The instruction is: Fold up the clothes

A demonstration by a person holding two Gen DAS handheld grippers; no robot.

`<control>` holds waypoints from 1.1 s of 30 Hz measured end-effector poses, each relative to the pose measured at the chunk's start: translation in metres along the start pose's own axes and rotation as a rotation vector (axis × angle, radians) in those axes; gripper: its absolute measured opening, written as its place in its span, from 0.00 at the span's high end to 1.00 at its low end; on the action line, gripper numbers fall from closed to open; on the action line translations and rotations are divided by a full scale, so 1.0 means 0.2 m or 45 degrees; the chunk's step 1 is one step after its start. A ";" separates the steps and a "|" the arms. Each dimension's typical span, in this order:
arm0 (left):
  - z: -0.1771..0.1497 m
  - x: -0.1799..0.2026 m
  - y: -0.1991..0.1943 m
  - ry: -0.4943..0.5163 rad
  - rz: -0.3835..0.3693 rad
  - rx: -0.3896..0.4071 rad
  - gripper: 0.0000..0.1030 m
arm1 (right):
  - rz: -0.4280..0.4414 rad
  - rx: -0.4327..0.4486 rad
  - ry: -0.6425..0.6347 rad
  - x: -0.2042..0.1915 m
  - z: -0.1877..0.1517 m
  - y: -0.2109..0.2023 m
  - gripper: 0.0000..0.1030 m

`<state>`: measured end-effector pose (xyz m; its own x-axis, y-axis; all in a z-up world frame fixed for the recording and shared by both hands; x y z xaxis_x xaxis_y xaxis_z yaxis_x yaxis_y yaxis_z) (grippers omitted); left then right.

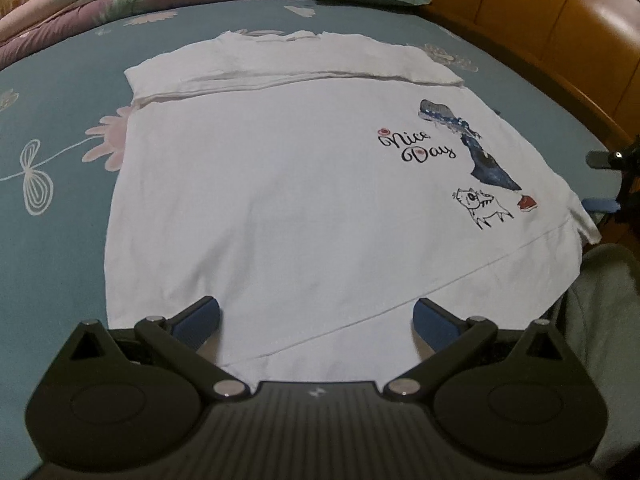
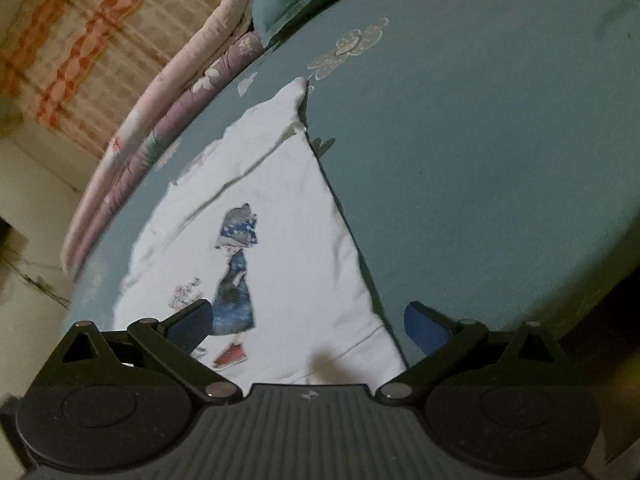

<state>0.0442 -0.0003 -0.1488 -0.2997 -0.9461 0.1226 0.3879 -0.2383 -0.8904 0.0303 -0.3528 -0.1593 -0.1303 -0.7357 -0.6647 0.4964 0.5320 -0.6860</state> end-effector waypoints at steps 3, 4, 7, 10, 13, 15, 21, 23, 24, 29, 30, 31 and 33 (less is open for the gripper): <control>0.00 0.00 0.00 -0.002 -0.009 0.004 0.01 | 0.006 -0.105 -0.003 -0.02 -0.02 -0.02 0.00; 0.00 -0.01 0.00 -0.003 -0.012 0.005 0.01 | -0.035 -0.121 -0.024 -0.02 -0.03 -0.04 0.00; 0.00 -0.01 0.00 -0.007 -0.015 0.006 0.01 | -0.111 -0.052 -0.083 -0.06 -0.03 -0.13 0.00; 0.01 0.00 0.00 -0.001 -0.002 0.005 0.01 | -0.004 -0.043 -0.083 -0.11 -0.03 -0.15 0.00; 0.00 0.00 0.00 0.005 0.001 0.006 0.01 | -0.062 -0.132 -0.080 -0.09 -0.05 -0.05 0.00; 0.00 -0.01 0.00 -0.001 -0.010 0.010 0.01 | -0.114 -0.191 -0.052 -0.03 -0.08 0.02 0.00; 0.00 -0.02 -0.01 -0.018 -0.028 0.006 0.01 | -0.216 -0.142 -0.059 -0.02 -0.11 -0.03 0.00; 0.02 -0.01 -0.01 -0.026 -0.036 0.006 0.01 | -0.146 -0.104 -0.090 -0.10 -0.09 -0.06 0.00; 0.02 -0.01 -0.01 -0.030 -0.041 0.006 0.01 | -0.115 -0.093 -0.118 -0.15 -0.09 -0.06 0.00; 0.05 0.05 -0.06 0.022 -0.048 0.066 0.01 | -0.096 -0.100 -0.324 -0.42 -0.10 0.09 0.00; 0.05 0.06 -0.07 0.042 -0.030 0.076 0.01 | -0.131 -0.099 -0.371 -0.46 -0.12 0.14 0.00; 0.05 0.07 -0.07 0.054 -0.013 0.076 0.01 | -0.172 -0.094 -0.418 -0.51 -0.13 0.20 0.00; 0.05 0.08 -0.05 0.077 0.022 0.062 0.01 | -0.242 -0.091 -0.508 -0.56 -0.16 0.29 0.00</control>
Point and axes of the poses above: each gripper's, at about its wrist camera, not at the fingertips, and y roughly the way its jaws point, x to its right, z to its top, the point moved 5 cm from there along y, roughly the way its jaws point, and after that the axes turned 11 degrees about -x, right-handed, at the moved point
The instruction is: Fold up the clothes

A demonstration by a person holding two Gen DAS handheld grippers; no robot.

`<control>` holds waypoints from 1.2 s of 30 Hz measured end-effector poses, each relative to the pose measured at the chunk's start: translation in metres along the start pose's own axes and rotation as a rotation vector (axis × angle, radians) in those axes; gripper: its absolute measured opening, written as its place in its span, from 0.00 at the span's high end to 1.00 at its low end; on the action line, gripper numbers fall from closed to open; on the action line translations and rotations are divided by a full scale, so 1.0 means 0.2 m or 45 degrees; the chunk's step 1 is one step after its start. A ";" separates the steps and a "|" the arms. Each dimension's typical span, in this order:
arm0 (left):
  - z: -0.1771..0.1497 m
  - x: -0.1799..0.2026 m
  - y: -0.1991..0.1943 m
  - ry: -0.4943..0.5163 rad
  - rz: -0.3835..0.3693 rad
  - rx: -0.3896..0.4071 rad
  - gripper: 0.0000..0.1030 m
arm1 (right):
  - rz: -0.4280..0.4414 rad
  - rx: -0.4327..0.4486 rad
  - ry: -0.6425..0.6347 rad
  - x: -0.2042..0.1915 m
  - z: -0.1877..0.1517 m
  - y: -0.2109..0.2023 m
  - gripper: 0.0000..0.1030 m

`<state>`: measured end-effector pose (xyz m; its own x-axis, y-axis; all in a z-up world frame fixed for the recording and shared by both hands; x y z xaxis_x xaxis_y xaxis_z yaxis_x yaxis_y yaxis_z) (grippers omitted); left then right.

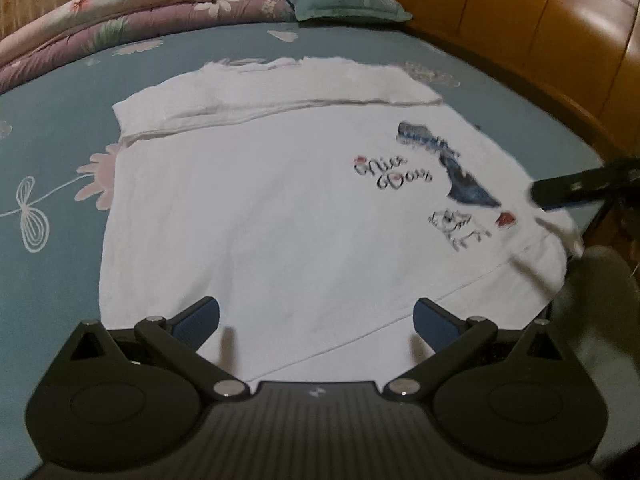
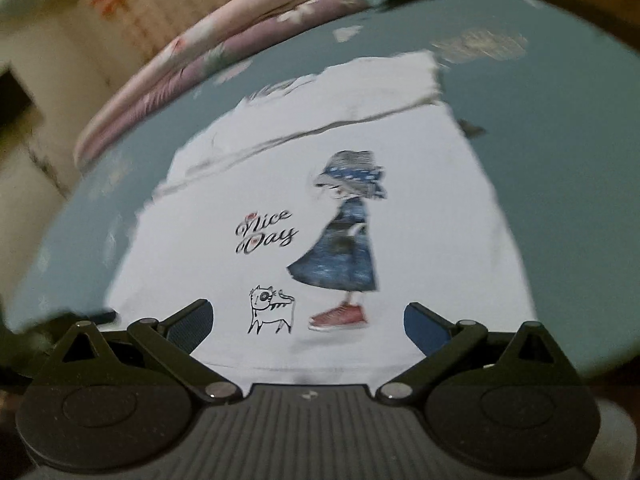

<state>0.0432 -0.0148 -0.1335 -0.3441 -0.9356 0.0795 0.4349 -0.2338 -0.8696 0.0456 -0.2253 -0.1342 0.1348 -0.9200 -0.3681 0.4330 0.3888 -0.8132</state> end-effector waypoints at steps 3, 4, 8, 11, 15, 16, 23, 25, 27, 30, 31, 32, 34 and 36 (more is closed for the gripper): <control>-0.04 0.01 0.04 0.029 0.034 -0.056 0.01 | -0.104 -0.030 -0.106 -0.09 -0.03 0.13 0.00; -0.07 0.01 0.04 0.021 0.033 -0.076 0.01 | -0.130 -0.049 -0.126 -0.10 -0.04 0.16 0.00; -0.15 0.02 0.00 0.059 0.010 -0.082 0.01 | -0.259 -0.037 -0.275 -0.14 -0.11 0.21 0.00; -0.11 -0.02 -0.04 0.040 -0.059 -0.105 0.01 | -0.280 -0.008 -0.306 -0.15 -0.14 0.20 0.00; 0.06 -0.11 -0.04 -0.016 -0.023 -0.013 0.01 | -0.287 0.024 -0.304 -0.15 -0.14 0.21 0.00; 0.11 -0.12 -0.01 -0.040 -0.040 -0.005 0.01 | -0.288 0.033 -0.305 -0.16 -0.15 0.21 0.00; 0.29 -0.25 0.21 -0.186 -0.098 -0.055 0.01 | -0.282 0.071 -0.310 -0.16 -0.17 0.20 0.00; 0.32 -0.31 0.24 -0.237 -0.036 -0.047 0.01 | -0.282 0.079 -0.314 -0.16 -0.19 0.20 0.00; 0.34 -0.35 0.24 -0.293 -0.035 -0.044 0.01 | -0.281 0.086 -0.317 -0.16 -0.20 0.19 0.00; 0.34 -0.27 0.21 -0.284 -0.019 -0.077 0.01 | -0.283 0.096 -0.314 -0.16 -0.20 0.19 0.00; 0.34 -0.24 0.19 -0.268 -0.012 -0.085 0.01 | -0.285 0.097 -0.311 -0.16 -0.20 0.19 0.00; 0.34 -0.18 0.17 -0.231 -0.027 -0.061 0.01 | -0.287 0.097 -0.308 -0.16 -0.20 0.20 0.00; 0.32 -0.09 0.13 -0.175 -0.052 -0.027 0.01 | -0.288 0.098 -0.303 -0.16 -0.19 0.20 0.00; 0.30 -0.02 0.12 -0.152 -0.064 -0.025 0.01 | -0.288 0.101 -0.302 -0.16 -0.20 0.20 0.00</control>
Point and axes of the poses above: each gripper's, at about its wrist camera, not at the fingertips, and y roughly the way its jaws point, x to its right, z to its top, the point moved 5 cm from there along y, roughly the way its jaws point, and after that the axes turned 11 degrees about -x, right-handed, at the moved point
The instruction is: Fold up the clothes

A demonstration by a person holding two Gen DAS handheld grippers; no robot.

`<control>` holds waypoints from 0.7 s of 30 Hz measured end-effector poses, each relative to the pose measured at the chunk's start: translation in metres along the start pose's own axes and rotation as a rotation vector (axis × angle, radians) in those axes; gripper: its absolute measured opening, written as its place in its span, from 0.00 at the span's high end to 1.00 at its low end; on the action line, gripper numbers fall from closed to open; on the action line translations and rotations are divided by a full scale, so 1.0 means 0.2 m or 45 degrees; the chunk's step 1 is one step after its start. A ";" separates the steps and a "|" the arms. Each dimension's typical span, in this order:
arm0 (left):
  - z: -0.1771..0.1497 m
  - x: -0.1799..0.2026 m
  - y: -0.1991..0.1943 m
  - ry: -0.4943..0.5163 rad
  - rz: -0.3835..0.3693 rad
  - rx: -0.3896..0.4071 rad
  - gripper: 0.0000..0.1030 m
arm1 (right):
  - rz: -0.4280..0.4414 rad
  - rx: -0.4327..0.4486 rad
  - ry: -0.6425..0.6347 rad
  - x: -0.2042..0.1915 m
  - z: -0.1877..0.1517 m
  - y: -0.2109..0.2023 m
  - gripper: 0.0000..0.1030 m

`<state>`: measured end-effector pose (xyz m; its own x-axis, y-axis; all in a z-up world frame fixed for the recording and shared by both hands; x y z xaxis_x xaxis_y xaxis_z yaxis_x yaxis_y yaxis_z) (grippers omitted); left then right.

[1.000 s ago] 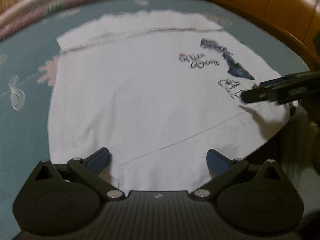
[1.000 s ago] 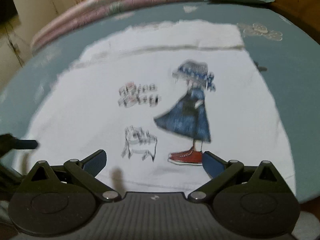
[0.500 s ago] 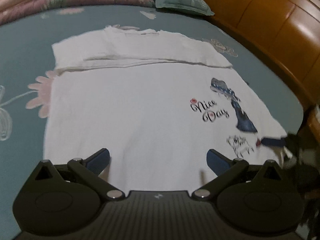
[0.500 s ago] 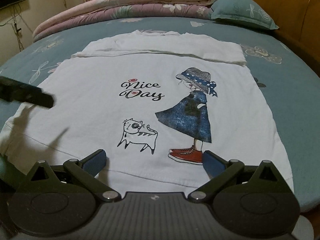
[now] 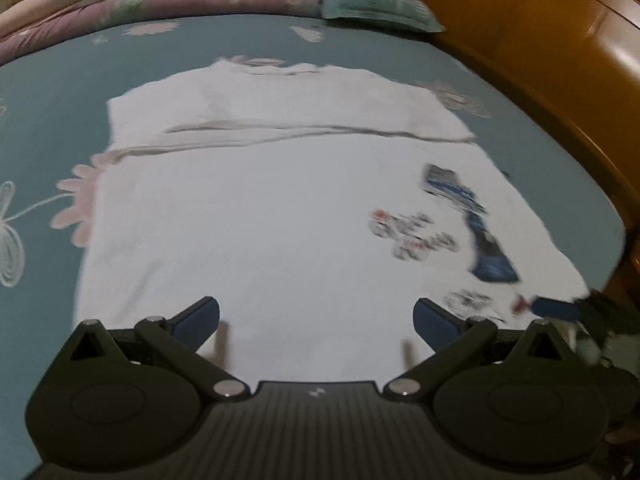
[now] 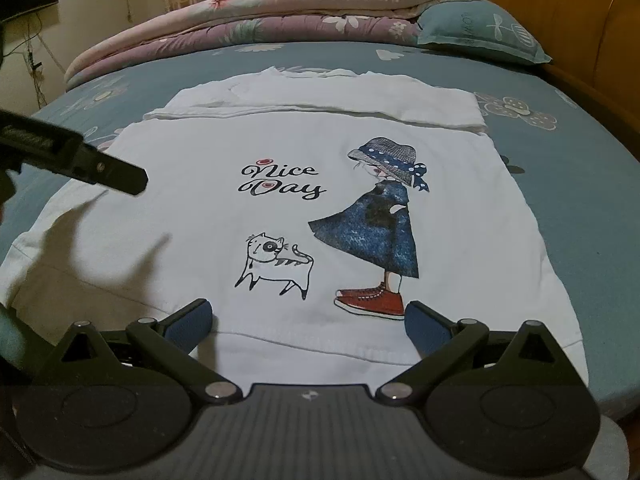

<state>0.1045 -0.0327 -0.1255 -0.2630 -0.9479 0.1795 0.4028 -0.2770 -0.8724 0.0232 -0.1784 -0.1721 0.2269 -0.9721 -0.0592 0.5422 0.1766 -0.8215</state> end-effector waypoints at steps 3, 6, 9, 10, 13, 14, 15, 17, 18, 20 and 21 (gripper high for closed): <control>-0.06 0.07 0.02 0.035 0.004 -0.018 0.01 | 0.001 0.002 0.000 0.00 0.00 0.00 0.00; -0.14 0.09 0.05 0.049 0.025 -0.060 0.01 | 0.002 0.006 -0.001 0.00 0.00 0.00 0.00; -0.22 0.11 0.05 0.100 0.048 -0.080 0.01 | 0.005 0.016 -0.007 0.00 -0.01 0.00 0.00; -0.25 0.13 0.04 0.126 0.054 -0.082 0.01 | 0.006 0.020 -0.009 0.00 -0.01 0.00 0.00; -0.34 0.16 0.01 0.211 0.079 -0.075 0.01 | 0.010 0.045 -0.020 0.00 -0.02 -0.01 0.00; -0.36 0.17 0.01 0.233 0.086 -0.064 0.01 | 0.013 0.061 -0.028 0.00 -0.03 -0.01 0.00; -0.37 0.17 0.00 0.250 0.096 -0.062 0.01 | 0.020 0.074 -0.040 0.00 -0.03 -0.01 0.00; -0.39 0.19 -0.03 0.270 0.112 -0.055 0.01 | 0.041 0.054 -0.047 0.02 -0.03 -0.02 0.00; -0.40 0.19 -0.05 0.279 0.105 -0.048 0.01 | 0.048 0.034 -0.050 0.02 -0.02 -0.03 0.00; -0.40 0.18 -0.09 0.283 0.105 -0.010 0.01 | 0.039 0.021 -0.031 0.04 0.00 -0.05 0.00; -0.40 0.18 -0.10 0.283 0.109 0.017 0.01 | 0.045 0.027 -0.016 0.05 0.01 -0.06 0.00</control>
Point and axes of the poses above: each gripper's, at about its wrist camera, not at the fingertips, and y roughly the way its jaws point, x to its right, z to its top, the point moved 5 cm from there along y, roughly the way its jaws point, and after that the axes turned 11 degrees about -x, right-handed, at the moved point
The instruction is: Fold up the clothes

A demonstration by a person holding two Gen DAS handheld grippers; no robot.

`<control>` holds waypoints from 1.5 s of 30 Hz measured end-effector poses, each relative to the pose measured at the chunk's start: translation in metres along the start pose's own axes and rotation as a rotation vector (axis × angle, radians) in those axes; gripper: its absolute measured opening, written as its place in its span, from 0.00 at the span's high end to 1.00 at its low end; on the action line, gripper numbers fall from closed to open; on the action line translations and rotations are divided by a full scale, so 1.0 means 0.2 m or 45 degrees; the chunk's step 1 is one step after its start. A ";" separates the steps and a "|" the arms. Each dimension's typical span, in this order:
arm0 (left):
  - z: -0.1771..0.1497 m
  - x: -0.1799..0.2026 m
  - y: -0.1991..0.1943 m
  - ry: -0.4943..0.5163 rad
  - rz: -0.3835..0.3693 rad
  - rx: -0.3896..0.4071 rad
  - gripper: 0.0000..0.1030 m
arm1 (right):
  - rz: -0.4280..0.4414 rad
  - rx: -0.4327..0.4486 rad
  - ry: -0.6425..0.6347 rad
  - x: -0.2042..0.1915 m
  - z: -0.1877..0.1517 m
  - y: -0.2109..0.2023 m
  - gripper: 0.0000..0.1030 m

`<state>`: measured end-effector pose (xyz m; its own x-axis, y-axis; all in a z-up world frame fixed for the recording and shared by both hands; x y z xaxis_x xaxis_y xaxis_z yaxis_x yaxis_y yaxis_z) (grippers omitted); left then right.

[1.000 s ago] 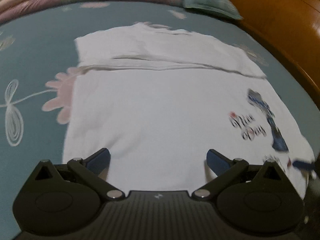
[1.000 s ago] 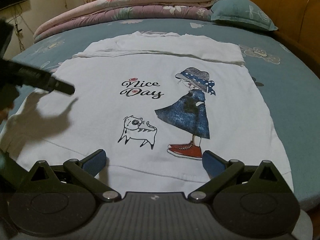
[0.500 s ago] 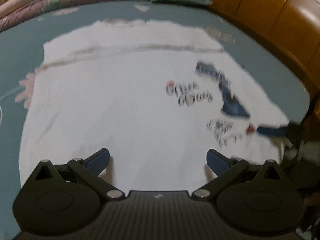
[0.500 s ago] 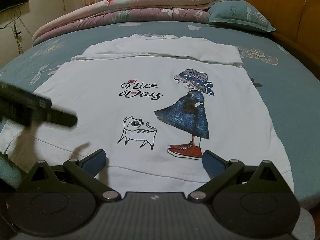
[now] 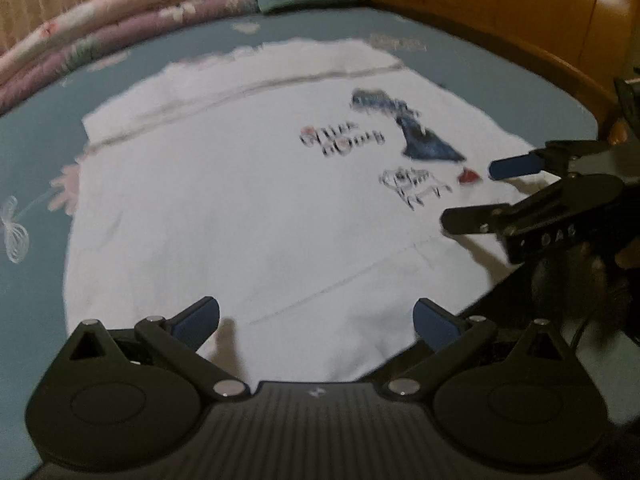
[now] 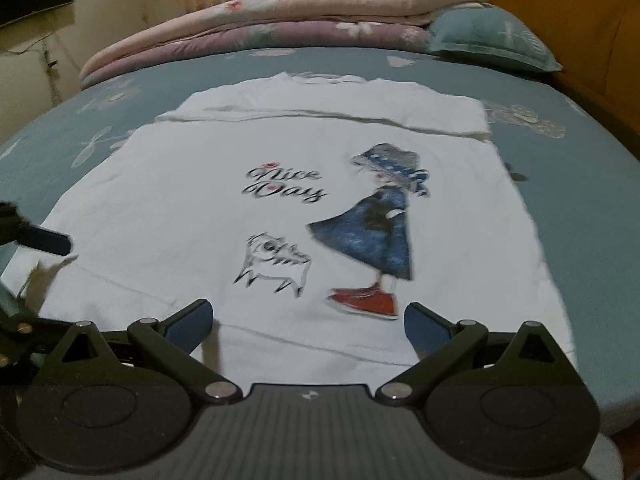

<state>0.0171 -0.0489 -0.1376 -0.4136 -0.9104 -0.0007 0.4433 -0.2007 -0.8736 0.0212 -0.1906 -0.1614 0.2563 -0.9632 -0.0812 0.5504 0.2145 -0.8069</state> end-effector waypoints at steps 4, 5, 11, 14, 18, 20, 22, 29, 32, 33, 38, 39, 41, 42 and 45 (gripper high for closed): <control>0.01 -0.08 0.02 -0.120 -0.044 -0.014 0.01 | 0.031 0.013 0.030 0.01 0.03 -0.04 0.00; 0.01 -0.09 0.04 -0.151 -0.071 -0.035 0.01 | 0.021 0.011 0.012 0.00 0.03 -0.04 0.00; -0.02 -0.04 0.00 -0.071 -0.076 -0.016 0.01 | -0.078 -0.011 -0.111 -0.03 0.02 -0.05 0.00; -0.01 -0.01 -0.03 0.026 -0.029 0.025 0.01 | -0.084 -0.003 -0.153 -0.02 0.02 -0.08 0.00; 0.01 0.03 -0.05 0.190 0.074 0.034 0.01 | -0.125 -0.034 -0.389 -0.06 0.01 -0.12 0.00; 0.01 0.03 -0.06 0.241 0.096 0.025 0.01 | -0.094 -0.047 -0.512 -0.10 -0.01 -0.14 0.00; 0.01 0.03 -0.07 0.264 0.097 0.009 0.01 | -0.031 -0.095 -0.646 -0.16 -0.04 -0.14 0.00; -0.03 0.04 -0.10 0.307 0.118 0.009 0.01 | -0.182 -0.145 -1.017 -0.36 -0.14 0.02 0.00; -0.06 0.04 -0.12 0.310 0.116 0.019 0.01 | -0.271 -0.082 -1.066 -0.39 -0.13 0.02 0.00; -0.06 0.04 -0.13 0.322 0.121 0.024 0.01 | -0.282 -0.059 -1.060 -0.40 -0.12 0.00 0.00; -0.10 0.04 -0.12 0.338 0.134 0.015 0.01 | -0.322 0.036 -1.000 -0.37 -0.04 -0.09 0.00; -0.10 0.05 -0.12 0.336 0.132 0.013 0.01 | -0.324 0.052 -0.982 -0.36 -0.02 -0.11 0.00; -0.08 0.07 -0.10 0.369 0.158 0.024 0.01 | -0.324 0.078 -0.947 -0.35 0.01 -0.13 0.00; -0.07 0.09 -0.09 0.385 0.171 0.030 0.01 | -0.323 0.082 -0.935 -0.34 0.02 -0.14 0.00; -0.04 0.12 -0.04 0.441 0.243 0.053 0.01 | -0.324 0.090 -0.920 -0.34 0.03 -0.14 0.00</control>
<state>-0.0033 -0.0670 -0.1349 -0.5612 -0.7584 -0.3315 0.5670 -0.0605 -0.8215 -0.0078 -0.1302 -0.1293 0.5573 -0.6443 0.5238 0.7051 0.0340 -0.7083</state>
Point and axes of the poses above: each gripper's, at about its wrist camera, not at the fingertips, and y roughly the way its jaws point, x to its right, z to its top, the point moved 5 cm from there along y, roughly the way its jaws point, and after that the axes turned 11 degrees about -x, right-handed, at the moved point
